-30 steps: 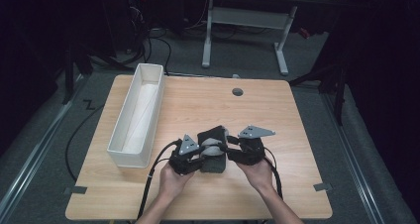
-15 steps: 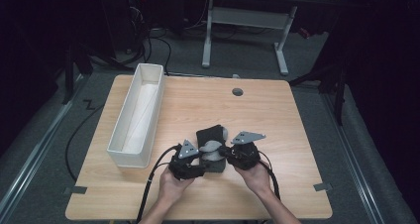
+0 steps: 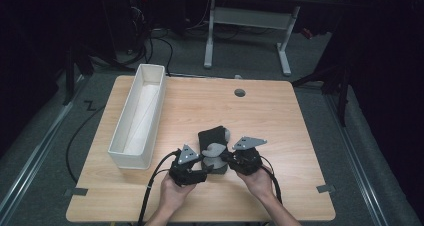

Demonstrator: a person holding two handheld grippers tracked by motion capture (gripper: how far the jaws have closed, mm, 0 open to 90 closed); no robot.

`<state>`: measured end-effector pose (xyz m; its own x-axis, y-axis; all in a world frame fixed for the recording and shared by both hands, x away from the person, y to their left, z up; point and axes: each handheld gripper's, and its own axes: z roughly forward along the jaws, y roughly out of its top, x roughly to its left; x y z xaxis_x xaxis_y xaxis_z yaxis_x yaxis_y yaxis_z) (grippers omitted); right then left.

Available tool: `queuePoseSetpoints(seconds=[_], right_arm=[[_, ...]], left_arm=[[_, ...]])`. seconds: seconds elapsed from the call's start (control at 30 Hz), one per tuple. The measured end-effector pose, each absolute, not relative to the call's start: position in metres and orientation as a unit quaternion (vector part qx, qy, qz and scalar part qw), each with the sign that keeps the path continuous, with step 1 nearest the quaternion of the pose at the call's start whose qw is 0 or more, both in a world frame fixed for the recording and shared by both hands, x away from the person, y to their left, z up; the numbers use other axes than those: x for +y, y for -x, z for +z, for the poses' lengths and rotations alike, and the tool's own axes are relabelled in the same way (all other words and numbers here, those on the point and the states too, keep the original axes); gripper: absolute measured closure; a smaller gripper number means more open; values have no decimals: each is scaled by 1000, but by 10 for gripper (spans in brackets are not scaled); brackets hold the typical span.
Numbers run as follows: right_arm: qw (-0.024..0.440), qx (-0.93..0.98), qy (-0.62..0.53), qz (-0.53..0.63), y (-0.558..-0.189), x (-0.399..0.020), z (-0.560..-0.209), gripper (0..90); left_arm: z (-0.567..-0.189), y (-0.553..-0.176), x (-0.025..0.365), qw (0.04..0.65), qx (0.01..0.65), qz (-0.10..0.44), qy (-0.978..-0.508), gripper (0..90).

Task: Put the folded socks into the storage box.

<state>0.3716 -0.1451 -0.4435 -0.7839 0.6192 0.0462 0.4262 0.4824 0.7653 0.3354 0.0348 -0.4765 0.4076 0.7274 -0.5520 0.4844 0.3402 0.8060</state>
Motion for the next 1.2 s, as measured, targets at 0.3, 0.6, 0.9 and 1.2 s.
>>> queuePoseSetpoints(seconds=[0.3, 0.6, 0.9, 1.2], right_arm=[[141, 820, -312, 458, -365, -157, -419, 553], [104, 849, -310, 415, -384, -130, -433, 616], [103, 864, -289, 399, -381, -127, -435, 839], [104, 859, -283, 414, -361, -133, -427, 834]], left_arm=[[-481, -336, 32, 613, 539, 98, -569, 441], [-484, -338, 28, 607, 541, 110, -571, 439], [-491, -340, 29, 604, 551, 102, -567, 435], [-495, -339, 26, 603, 553, 104, -565, 439]])
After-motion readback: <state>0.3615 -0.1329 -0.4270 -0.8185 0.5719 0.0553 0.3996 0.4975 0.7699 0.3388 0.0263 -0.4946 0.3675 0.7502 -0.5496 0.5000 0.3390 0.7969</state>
